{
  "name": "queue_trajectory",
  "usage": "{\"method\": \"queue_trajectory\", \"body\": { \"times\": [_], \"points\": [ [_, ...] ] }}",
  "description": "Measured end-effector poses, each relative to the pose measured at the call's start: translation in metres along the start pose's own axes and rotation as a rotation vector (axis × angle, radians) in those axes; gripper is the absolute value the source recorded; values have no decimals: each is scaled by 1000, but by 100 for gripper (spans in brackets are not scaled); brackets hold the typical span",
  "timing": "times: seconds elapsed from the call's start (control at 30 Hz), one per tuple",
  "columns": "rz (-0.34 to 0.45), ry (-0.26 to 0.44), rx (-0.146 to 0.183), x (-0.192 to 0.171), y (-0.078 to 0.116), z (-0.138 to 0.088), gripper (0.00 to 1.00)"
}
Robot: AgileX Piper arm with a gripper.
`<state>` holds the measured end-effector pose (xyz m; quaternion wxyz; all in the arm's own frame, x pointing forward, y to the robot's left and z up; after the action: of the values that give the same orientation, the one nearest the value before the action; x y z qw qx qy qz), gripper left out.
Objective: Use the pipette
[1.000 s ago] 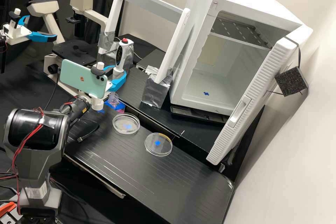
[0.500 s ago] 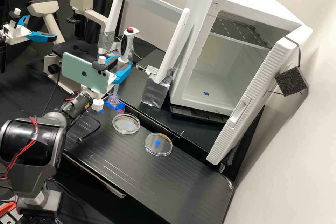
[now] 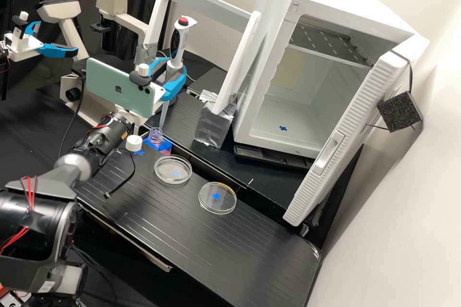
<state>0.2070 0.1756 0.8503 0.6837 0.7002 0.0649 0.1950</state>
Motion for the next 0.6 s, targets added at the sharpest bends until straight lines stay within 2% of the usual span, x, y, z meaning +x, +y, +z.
{"method": "queue_trajectory", "body": {
  "times": [0.1,0.23,0.33,0.5,0.6],
  "points": [
    [-16,12,5,-2,7,2,0],
    [-15,67,-2,-13,23,5,0],
    [2,99,11,-25,35,12,0],
    [51,100,71,-44,55,31,0],
    [107,86,102,-58,67,48,0]
  ]
}}
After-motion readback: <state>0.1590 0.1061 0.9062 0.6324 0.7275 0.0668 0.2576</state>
